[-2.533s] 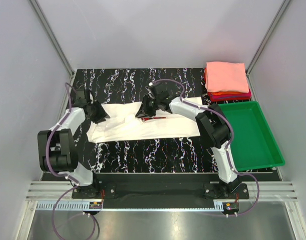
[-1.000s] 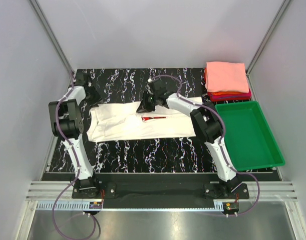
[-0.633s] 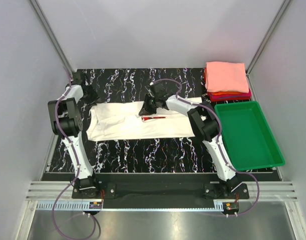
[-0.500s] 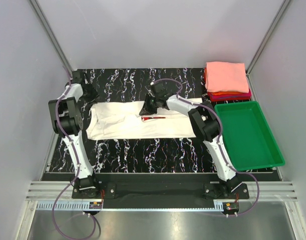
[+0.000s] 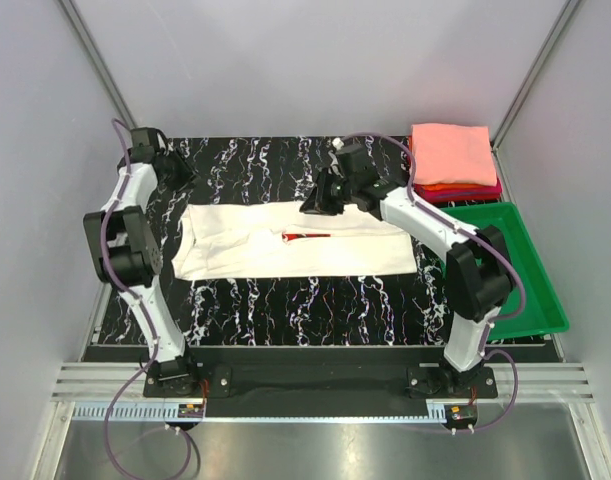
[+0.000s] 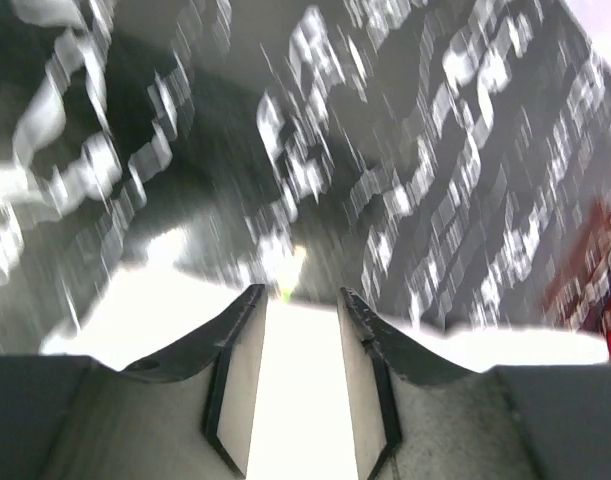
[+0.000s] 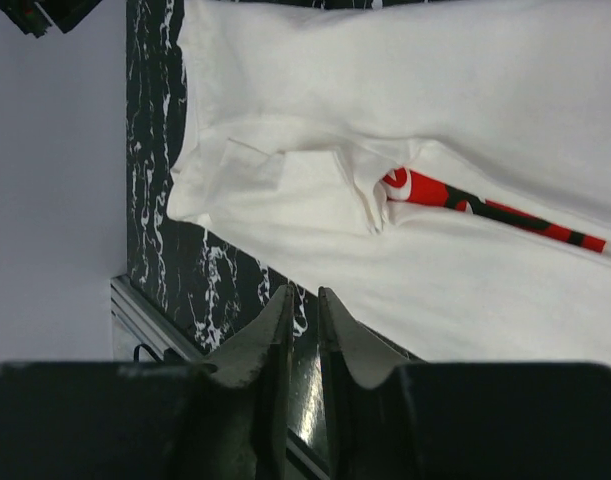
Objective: Fold and stack the t-shirts
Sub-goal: Fold the tshirt
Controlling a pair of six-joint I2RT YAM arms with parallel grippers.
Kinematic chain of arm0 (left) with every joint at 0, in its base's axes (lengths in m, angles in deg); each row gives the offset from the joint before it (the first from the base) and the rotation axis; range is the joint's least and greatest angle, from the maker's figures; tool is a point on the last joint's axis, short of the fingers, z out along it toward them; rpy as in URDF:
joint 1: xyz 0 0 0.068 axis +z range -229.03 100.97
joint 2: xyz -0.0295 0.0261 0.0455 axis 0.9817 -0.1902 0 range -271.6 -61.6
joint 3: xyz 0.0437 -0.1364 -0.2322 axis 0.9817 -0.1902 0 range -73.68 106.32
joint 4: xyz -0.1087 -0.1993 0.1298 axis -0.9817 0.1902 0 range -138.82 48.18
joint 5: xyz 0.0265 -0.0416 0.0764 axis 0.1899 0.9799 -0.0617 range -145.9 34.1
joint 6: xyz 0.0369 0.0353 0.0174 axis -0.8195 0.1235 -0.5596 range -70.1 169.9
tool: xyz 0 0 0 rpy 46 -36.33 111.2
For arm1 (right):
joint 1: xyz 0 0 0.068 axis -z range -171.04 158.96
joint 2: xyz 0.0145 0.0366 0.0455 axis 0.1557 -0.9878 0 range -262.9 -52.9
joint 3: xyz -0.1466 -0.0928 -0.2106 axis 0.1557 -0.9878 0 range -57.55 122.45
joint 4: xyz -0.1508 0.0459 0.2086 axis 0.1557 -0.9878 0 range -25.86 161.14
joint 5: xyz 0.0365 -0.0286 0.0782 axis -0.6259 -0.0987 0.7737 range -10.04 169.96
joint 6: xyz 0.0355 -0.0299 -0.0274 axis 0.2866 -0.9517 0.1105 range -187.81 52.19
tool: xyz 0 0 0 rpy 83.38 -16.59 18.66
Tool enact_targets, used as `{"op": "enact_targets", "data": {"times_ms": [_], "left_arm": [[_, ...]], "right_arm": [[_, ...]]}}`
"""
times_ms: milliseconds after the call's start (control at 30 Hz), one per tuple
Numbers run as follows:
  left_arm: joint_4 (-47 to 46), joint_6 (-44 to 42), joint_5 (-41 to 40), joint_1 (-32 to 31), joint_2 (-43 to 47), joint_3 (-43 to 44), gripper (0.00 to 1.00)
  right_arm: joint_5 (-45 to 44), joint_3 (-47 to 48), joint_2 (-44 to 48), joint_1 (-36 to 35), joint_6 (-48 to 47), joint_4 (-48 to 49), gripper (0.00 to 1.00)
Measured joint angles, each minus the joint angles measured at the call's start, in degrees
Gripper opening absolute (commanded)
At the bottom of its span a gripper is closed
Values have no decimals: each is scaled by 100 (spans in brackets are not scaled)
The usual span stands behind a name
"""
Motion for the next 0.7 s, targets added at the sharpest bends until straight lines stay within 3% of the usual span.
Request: {"op": "enact_targets", "data": {"times_ms": [133, 300, 500, 700], "left_arm": [[-26, -151, -17, -313, 1233, -1276, 38], [-101, -275, -190, -1075, 2111, -2439, 36], [-55, -271, -540, -1266, 2162, -3150, 37], [28, -269, -1196, -1274, 1644, -2675, 22]], "right_arm": [[-11, -638, 487, -2, -125, 2, 23], [-35, -1290, 758, -2, -170, -116, 23], [-129, -1801, 1499, -2, -181, -170, 24], [-348, -2192, 2411, -2, -157, -116, 25]]}}
